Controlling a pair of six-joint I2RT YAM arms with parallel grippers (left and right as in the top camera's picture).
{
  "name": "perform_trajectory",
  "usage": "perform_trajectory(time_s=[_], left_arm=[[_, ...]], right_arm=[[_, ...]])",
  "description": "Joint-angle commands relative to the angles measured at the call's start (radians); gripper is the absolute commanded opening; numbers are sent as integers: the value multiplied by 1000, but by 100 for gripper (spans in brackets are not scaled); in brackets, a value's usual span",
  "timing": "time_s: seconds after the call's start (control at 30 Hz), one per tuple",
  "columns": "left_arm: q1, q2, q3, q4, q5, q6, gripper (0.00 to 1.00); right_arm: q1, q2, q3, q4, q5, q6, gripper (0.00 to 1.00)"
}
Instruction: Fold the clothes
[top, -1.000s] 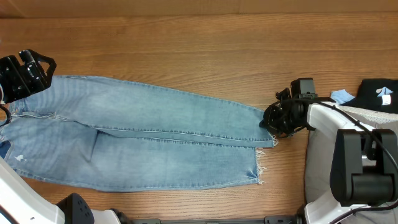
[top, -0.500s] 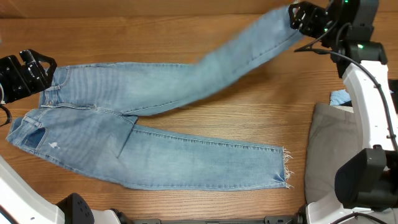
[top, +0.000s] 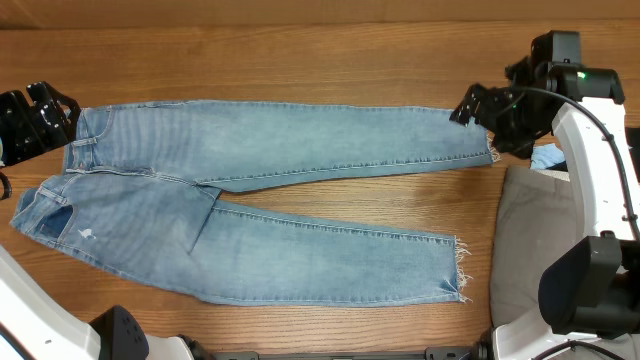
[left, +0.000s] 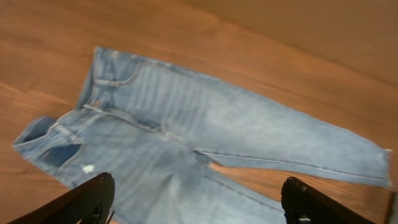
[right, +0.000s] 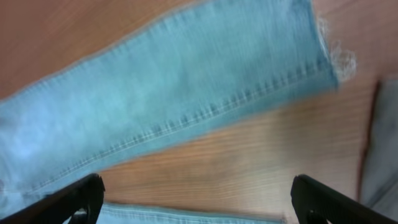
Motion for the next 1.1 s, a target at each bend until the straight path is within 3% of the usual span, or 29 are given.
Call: perform_trajectory(time_s=[0.0,0.23,0.5,0.67,0.87,1.07], left_arm=[[-8,39,-38,-2,-156,-19,90],[-6,136,-140,-2,-383,-137,88],[-2,338,-328,126,-411,-140,82],[-2,476,-329,356,-283,-80,84],[0,533,-329,580,-282,-77,73],[0,641,-329,758,-286,-77,70]], right_arm=[[-3,-2,2,-55,7,0,100],[4,-2,-2,-158,-8,-40,100],[14,-2,-2,-204,-54,-90,100],[80,-1,-2,-185,-65,-109,100],[143,-1,-2,-158,-64,-108,100],[155,-1,-2,-147,-64,-100,100]])
